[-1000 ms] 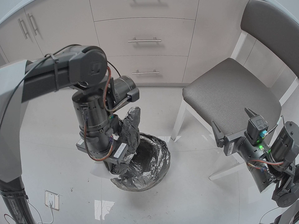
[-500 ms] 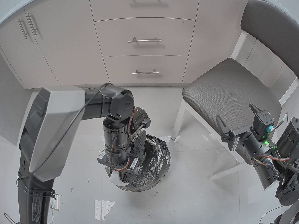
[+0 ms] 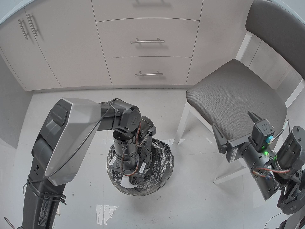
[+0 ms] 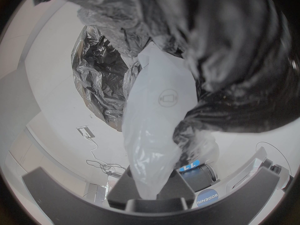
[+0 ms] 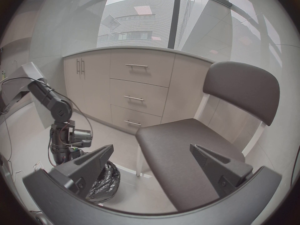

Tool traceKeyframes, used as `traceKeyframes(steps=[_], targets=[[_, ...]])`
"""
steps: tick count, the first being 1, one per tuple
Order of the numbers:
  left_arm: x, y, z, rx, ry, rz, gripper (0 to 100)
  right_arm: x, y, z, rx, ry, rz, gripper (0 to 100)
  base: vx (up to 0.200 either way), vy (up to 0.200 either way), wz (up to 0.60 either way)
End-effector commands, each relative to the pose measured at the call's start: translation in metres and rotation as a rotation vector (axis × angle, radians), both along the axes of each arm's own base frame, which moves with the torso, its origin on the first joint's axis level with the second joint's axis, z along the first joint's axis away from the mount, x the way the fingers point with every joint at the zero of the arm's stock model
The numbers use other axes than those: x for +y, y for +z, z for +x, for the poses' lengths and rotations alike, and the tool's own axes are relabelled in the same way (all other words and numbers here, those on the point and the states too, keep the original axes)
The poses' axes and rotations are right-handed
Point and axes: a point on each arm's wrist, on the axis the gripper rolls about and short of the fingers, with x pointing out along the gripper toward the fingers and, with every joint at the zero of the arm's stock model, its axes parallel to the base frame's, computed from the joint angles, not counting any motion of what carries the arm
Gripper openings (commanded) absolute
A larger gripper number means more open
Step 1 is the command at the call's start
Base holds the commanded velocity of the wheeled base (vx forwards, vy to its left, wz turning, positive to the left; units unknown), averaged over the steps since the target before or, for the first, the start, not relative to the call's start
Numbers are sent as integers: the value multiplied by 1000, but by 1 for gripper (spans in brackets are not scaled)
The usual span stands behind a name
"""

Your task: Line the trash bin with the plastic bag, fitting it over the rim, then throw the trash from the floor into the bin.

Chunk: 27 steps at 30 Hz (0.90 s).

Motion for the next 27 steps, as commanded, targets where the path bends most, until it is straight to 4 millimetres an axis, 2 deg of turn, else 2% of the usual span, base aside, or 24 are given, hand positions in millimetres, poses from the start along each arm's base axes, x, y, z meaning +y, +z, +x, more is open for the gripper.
traceKeyframes(steps=[1,7,23,27], targets=[[0,-4,1,5,6,8,0,22,-18,2,38,52,-42,100,0,0,0],[2,-4,2,5,8,7,0,35,-33,10,44,53,-49,100,0,0,0],[7,-11,8,13,25,12,0,43,-43,10,49,70,-58,100,0,0,0],[7,-11,8,11,26,11,0,57,-51,7,52,104,-65,100,0,0,0]])
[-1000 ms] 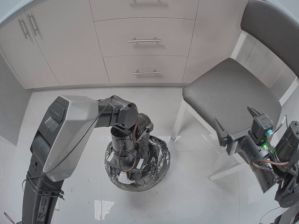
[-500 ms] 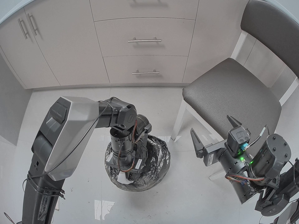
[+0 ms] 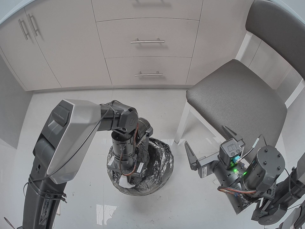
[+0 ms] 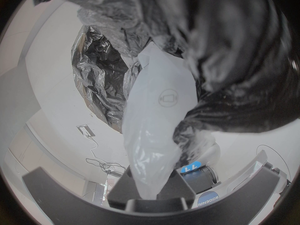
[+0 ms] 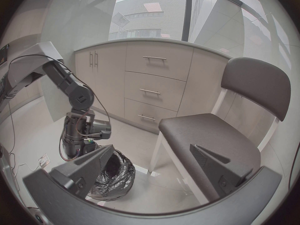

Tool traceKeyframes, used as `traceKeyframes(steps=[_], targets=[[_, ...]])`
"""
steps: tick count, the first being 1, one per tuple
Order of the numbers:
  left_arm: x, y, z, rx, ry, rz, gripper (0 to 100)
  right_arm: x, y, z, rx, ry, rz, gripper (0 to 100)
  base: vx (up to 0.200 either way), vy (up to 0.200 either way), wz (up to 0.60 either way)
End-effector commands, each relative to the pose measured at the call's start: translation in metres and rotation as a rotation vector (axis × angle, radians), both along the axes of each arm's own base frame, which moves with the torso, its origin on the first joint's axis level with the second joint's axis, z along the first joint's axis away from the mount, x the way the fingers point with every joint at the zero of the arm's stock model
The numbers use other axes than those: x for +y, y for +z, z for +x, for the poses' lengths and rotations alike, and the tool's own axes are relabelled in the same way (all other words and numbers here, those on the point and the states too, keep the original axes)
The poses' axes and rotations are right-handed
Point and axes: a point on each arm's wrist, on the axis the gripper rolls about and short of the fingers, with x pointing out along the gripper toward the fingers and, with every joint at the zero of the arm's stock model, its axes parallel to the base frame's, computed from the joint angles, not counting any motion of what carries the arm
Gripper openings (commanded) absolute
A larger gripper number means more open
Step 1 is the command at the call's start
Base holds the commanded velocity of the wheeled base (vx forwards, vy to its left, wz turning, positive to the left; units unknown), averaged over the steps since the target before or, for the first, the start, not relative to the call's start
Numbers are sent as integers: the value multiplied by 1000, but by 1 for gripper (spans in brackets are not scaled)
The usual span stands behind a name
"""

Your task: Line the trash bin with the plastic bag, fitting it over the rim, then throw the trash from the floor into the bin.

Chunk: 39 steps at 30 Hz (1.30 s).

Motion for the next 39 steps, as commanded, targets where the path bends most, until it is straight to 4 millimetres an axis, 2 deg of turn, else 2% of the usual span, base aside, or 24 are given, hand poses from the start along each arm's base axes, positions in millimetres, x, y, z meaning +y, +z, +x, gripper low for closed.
traceKeyframes(steps=[1,6,20,21,39], targets=[[1,-2,1,1,3,1,0,15,-13,0,13,26,-23,100,0,0,0],[1,-5,2,7,6,5,0,23,-18,3,9,33,-29,100,0,0,0],[5,-10,6,11,19,7,0,19,-16,2,10,-11,-28,100,0,0,0],[5,-10,6,11,20,7,100,19,-15,2,9,-10,-26,100,0,0,0],[2,-2,5,-31,10,-3,100,19,-15,2,9,-12,-26,100,0,0,0]])
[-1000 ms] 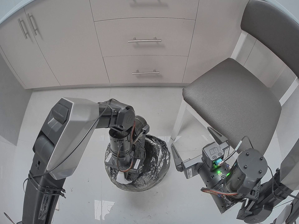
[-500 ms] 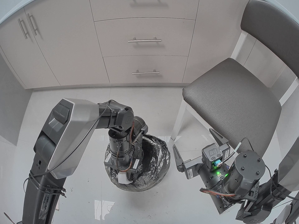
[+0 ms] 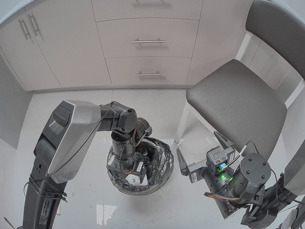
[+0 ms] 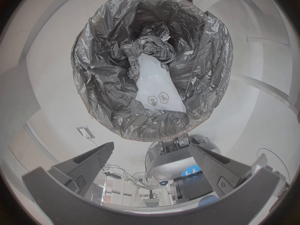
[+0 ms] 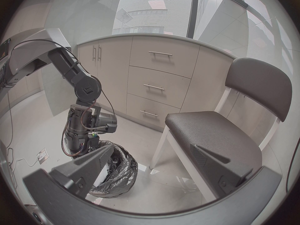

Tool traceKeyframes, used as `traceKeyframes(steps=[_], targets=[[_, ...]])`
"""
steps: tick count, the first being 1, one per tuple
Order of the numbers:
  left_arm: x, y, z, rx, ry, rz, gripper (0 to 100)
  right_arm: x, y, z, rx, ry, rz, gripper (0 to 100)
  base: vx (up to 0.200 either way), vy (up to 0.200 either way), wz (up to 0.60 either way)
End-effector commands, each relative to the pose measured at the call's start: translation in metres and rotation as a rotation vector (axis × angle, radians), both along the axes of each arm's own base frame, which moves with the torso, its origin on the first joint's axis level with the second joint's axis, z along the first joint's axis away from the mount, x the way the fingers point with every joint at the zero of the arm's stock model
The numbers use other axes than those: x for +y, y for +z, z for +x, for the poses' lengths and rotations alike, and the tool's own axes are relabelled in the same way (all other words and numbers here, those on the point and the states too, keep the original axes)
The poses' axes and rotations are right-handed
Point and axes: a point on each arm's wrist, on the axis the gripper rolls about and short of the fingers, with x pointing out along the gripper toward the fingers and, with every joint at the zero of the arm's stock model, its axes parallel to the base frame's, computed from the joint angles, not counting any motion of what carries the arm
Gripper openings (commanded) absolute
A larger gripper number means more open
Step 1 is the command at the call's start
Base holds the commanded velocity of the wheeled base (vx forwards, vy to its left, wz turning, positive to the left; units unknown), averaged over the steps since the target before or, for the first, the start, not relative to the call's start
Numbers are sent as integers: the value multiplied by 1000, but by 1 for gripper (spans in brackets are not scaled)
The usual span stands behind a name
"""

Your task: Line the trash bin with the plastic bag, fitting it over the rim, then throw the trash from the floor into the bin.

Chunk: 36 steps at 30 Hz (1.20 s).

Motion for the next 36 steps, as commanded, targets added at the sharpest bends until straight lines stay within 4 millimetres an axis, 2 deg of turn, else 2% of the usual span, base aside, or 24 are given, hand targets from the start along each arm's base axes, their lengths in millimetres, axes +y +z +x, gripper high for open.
traceKeyframes(steps=[1,5,14,15,21,28,31,32,33,36], targets=[[0,3,-1,-10,-3,1,100,0,2,0,-10,0,13,100,0,0,0],[0,-5,1,-35,-5,68,100,0,2,0,-10,-1,13,100,0,0,0],[-10,-25,10,-87,-24,36,100,0,1,0,-9,-3,12,100,0,0,0],[-11,-29,13,-104,-27,23,0,0,1,0,-9,-4,12,100,0,0,0],[-18,-51,26,-176,-57,-21,0,0,2,0,-11,-6,15,100,0,0,0],[-22,-65,31,-199,-65,-36,0,0,2,1,-10,-7,13,100,0,0,0],[-21,-84,38,-223,-57,-43,0,-1,2,0,-10,-6,13,100,0,0,0],[-21,-84,38,-223,-57,-43,0,-1,2,0,-10,-6,13,100,0,0,0],[-20,-95,45,-261,-44,-62,0,-2,2,-1,-10,-4,15,100,0,0,0],[-20,-115,50,-279,-51,-65,0,-5,5,-3,-13,-4,17,100,0,0,0]])
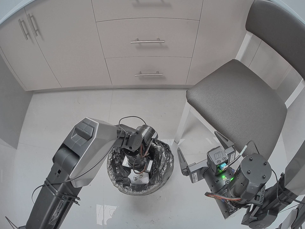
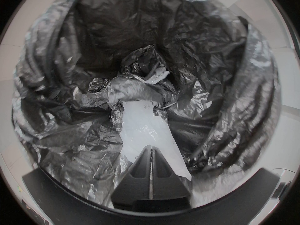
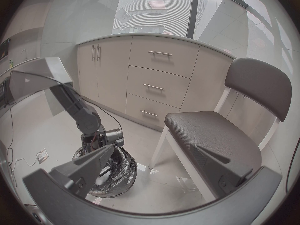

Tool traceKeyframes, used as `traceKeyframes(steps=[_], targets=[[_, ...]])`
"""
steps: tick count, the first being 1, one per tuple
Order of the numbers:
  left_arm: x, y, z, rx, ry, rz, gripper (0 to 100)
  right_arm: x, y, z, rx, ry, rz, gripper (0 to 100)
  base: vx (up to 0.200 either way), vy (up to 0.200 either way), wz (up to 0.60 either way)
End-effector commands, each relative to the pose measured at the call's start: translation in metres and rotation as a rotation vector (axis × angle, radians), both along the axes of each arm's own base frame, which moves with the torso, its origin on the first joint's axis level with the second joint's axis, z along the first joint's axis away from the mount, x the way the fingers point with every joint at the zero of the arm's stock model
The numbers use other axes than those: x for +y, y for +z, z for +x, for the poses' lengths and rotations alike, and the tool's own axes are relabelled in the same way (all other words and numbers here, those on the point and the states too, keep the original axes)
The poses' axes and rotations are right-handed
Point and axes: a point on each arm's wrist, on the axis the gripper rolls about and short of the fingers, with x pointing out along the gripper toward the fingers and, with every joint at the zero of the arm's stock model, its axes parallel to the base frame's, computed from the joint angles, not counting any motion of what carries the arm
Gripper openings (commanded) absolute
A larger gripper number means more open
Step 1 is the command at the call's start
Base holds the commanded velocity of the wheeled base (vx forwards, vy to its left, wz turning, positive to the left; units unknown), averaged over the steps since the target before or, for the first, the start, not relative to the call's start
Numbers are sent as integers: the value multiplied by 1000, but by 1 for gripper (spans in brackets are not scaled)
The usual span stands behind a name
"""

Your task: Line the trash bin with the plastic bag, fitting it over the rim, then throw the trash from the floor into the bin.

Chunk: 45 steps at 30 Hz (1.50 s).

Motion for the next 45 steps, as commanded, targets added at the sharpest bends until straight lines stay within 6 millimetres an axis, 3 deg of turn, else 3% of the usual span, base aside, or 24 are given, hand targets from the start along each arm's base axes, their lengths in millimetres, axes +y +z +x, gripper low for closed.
traceKeyframes(steps=[1,7,14,20,26,27,32,41,45], targets=[[5,-43,6,15,2,23,0,-4,5,-3,-13,2,20,100,0,0,0],[7,-62,8,13,-3,28,0,-3,3,-3,-10,2,16,100,0,0,0],[8,-59,10,5,-3,22,0,-4,3,-3,-10,2,16,100,0,0,0],[8,-43,13,-42,-8,42,0,-3,3,-3,-9,2,15,100,0,0,0],[-1,-9,10,-122,13,57,0,-3,3,-2,-9,3,16,100,0,0,0],[-4,12,8,-147,32,34,0,-2,2,-2,-8,3,15,100,0,0,0],[-7,59,-10,-130,8,47,0,-3,0,1,-4,-4,10,100,0,0,0],[-5,86,-17,-192,22,97,0,-4,-1,5,-3,-21,12,100,0,0,0],[-2,107,-20,-217,3,87,0,-22,19,24,-54,-114,61,100,0,0,0]])
